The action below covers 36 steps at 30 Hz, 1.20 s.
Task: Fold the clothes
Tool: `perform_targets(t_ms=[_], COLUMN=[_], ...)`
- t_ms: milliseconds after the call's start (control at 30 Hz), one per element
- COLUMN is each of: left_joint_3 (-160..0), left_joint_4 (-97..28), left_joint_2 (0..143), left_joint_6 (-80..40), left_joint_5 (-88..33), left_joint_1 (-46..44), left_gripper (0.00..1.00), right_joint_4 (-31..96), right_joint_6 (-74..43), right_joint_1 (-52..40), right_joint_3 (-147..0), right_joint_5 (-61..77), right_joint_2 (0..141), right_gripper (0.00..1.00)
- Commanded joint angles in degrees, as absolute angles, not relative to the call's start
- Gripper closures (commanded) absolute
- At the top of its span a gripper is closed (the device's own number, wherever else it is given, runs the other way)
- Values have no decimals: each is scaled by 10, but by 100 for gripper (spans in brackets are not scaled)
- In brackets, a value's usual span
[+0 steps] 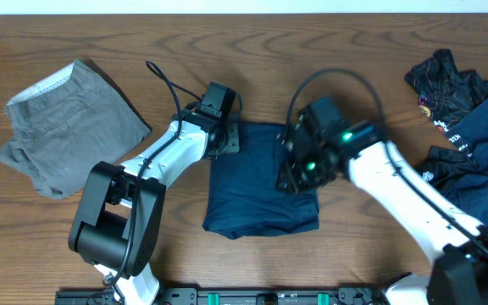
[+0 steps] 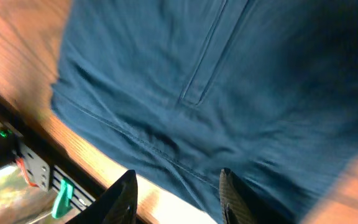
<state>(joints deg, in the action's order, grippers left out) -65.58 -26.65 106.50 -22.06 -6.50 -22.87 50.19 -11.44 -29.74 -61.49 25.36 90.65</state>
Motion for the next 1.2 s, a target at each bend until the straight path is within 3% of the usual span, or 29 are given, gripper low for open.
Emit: perform_targets(t_ms=[0,133,267,467,567,667,733,900,1167], left_joint_3=[-658,-649,-644,-644,-645,-645,-645,-645,-645], left_joint_4=[-299,-363,-441,-534,-537,-519,-492,-367,-215], left_joint_2=[1068,1068,1068,1061,1031,986,955,915,988], left_joint_6=[-213,-233,-262,-284,-284,-284,-281,-218,-109], left_joint_5=[-55,-55,-59,-181,-216,-211,-189,-106,-198], left_joint_1=[-226,-226,-226,-226,-230,-232,-231,-231,-193], left_gripper=[57,58,58,58,57,57,55,29,21], right_joint_4=[477,435,428,328,236,205,215,321,507], right_joint_6=[-145,-181,-215,-198,-150,-120,-105,-95,-91], right_joint_1=[-325,-330,-306,-233,-195,-174,-168,-172,-173], right_joint_3=[-558,-503,-485,-486,-493,-519,-548,-632,-726], right_joint_5=[281,255,138,-3,7,42,68,79,77], right_joint_2=[929,954,976,986,986,985,985,967,881], right_gripper=[58,59,59,54,40,37,34,30,18])
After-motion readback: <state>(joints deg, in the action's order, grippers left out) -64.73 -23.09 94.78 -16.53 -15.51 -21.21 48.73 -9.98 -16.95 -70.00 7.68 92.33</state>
